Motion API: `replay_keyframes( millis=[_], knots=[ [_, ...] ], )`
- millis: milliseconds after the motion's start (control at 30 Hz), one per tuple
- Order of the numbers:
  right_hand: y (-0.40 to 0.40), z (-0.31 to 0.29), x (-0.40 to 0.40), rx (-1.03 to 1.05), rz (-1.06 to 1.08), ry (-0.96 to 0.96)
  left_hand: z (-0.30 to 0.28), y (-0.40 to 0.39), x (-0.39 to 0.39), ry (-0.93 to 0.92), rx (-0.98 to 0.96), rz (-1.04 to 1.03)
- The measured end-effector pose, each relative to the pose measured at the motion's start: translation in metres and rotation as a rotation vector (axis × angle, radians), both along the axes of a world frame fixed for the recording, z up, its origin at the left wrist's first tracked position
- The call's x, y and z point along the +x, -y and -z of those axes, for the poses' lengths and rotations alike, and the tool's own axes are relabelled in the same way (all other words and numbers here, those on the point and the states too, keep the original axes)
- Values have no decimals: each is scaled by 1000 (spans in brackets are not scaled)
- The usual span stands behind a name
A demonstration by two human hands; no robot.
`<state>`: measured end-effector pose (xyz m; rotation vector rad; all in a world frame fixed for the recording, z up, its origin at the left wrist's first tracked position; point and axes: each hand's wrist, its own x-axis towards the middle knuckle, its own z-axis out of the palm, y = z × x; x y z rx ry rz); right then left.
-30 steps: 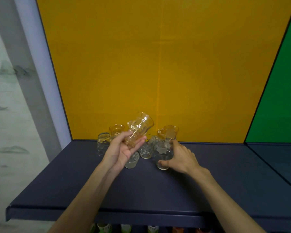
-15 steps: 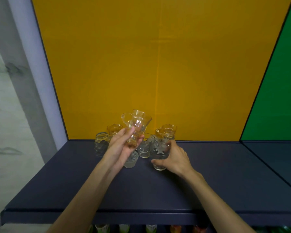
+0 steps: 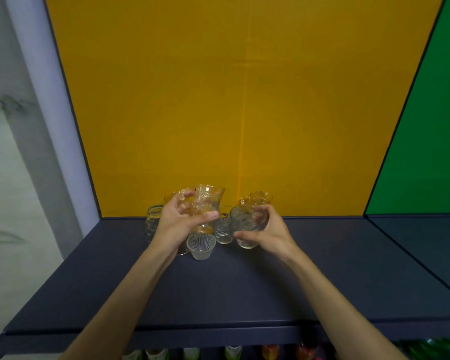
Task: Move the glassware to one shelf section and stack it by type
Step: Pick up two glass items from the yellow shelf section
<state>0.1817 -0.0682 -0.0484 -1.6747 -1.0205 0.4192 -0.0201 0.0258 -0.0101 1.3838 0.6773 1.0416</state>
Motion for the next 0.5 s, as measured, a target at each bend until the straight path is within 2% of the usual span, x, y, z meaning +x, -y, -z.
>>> replay_keyframes(
  millis=[267, 500],
  knots=[
    [13, -15, -4, 86, 60, -34, 4, -6, 11, -41, 36, 34],
    [57, -12, 14, 114, 192, 13, 5, 6, 49, 50, -34, 182]
  ],
)
